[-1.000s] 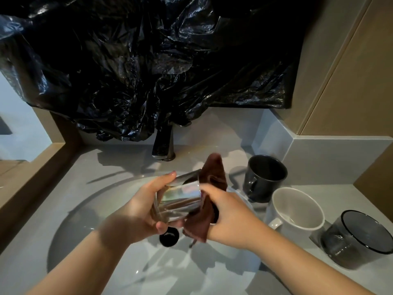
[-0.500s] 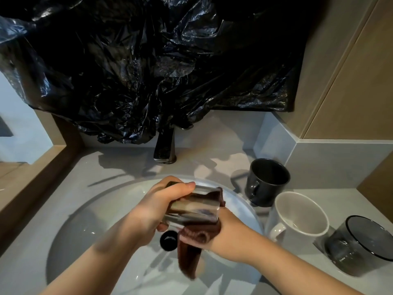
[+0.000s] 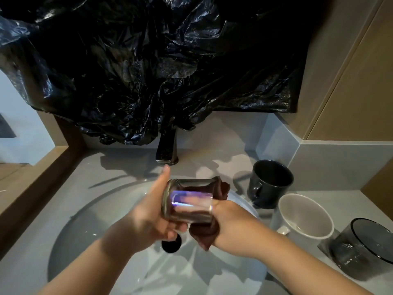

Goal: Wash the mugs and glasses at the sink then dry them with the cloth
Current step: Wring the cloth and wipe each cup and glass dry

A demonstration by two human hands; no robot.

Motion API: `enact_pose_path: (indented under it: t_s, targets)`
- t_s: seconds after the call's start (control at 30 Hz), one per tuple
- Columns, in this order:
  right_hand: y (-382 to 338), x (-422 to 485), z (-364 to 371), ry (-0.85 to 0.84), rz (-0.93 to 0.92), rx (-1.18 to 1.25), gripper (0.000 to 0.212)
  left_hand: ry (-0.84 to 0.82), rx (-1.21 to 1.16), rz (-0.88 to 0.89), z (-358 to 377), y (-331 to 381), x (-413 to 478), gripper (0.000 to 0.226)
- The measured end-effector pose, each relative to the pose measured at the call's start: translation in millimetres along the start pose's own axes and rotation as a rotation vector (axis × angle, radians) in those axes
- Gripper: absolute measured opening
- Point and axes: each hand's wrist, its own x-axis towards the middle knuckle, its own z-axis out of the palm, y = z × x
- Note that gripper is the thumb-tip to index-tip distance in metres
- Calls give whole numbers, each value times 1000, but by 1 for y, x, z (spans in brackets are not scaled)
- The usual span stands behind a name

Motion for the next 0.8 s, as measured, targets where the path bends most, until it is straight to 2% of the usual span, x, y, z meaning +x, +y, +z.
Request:
enact_pose_path:
  t_s: [0.07, 0.2, 0.27, 0.3, 0.37, 0.4, 0.43, 0.5, 0.53, 0.6, 0.63, 0.67, 0.73, 0.8]
  targets:
    - [3, 0, 5, 21, 24, -72, 33, 80, -4, 31, 3, 1, 4, 82]
    - [2, 3, 15, 50, 54, 258, 36, 173, -8, 165, 11, -4, 5, 48]
    - [3, 0, 11, 53, 156, 656, 30, 136, 27, 344, 13, -6, 2, 42]
    - [5, -1, 9, -7, 209, 917, 33, 120, 90, 472, 14, -6, 0, 40]
    - [7, -2, 7, -140, 269, 1301, 56, 93, 240, 697, 12, -8, -2, 37]
    - [8, -1, 8, -155, 260, 1350, 63, 64, 284, 743, 9, -10, -1, 42]
    - [6, -2, 7, -136, 249, 1320, 62, 33, 291, 730, 5, -11, 1, 49]
    - [2, -4, 2, -19, 234, 1118, 41, -6, 298, 573, -4, -10, 3, 61]
    - [-1, -4, -1, 46, 199, 945, 29, -26, 295, 437, -7, -8, 1, 66]
    - [-4, -5, -3, 54, 133, 449, 23, -35, 177, 193, -9, -6, 3, 72]
    - [-4, -4, -1, 25, 116, 226, 24, -2, 102, 116, -5, -4, 2, 72]
    - [-3, -3, 3, 8, 101, 124, 26, 53, 50, 88, -1, -4, 4, 67]
    - [-4, 0, 11, 42, 98, 195, 25, 141, 21, 128, 8, -4, 5, 51]
    - [-8, -1, 13, 86, 164, 522, 23, 203, 84, 309, 11, -9, 6, 35]
